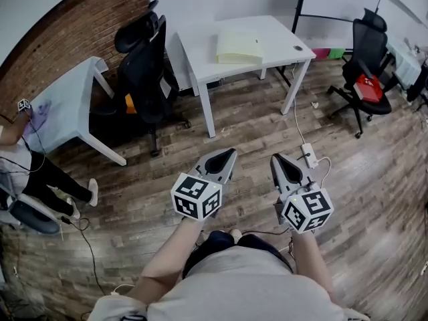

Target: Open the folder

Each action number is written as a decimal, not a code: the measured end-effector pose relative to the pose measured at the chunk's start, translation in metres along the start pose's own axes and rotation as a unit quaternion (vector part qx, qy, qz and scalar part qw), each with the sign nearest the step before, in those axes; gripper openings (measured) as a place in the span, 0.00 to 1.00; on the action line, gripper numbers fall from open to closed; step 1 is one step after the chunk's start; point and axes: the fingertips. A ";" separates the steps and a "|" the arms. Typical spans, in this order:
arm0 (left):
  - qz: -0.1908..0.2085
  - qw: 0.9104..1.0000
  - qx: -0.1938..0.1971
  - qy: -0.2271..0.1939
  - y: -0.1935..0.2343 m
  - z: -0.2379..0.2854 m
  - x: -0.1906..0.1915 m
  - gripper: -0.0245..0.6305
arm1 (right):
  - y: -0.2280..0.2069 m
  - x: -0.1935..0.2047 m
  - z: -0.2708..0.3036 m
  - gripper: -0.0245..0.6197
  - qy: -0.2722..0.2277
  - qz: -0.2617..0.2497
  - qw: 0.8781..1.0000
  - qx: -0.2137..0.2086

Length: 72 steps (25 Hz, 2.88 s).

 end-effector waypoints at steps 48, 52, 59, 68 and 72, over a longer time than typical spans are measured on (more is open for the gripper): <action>-0.009 0.995 0.090 0.039 0.265 0.152 -0.065 0.07 | -0.053 -0.017 0.310 0.07 0.020 0.042 0.995 0.088; -0.014 0.995 0.092 0.039 0.275 0.159 -0.069 0.07 | -0.055 -0.015 0.318 0.07 0.028 0.040 0.995 0.091; -0.017 0.994 0.096 0.046 0.291 0.187 -0.072 0.07 | -0.081 -0.019 0.344 0.07 0.030 0.046 0.994 0.094; -0.019 0.994 0.093 0.050 0.327 0.232 -0.085 0.07 | -0.116 -0.028 0.396 0.07 0.039 0.041 0.995 0.082; -0.020 0.995 0.087 0.050 0.349 0.255 -0.096 0.07 | -0.134 -0.037 0.426 0.07 0.040 0.037 0.996 0.076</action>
Point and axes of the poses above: the fingertips, and each gripper's own axes: z forward along the fingers, y to its left, x out of its underside, and after that the axes turned 12 degrees about x, right-handed
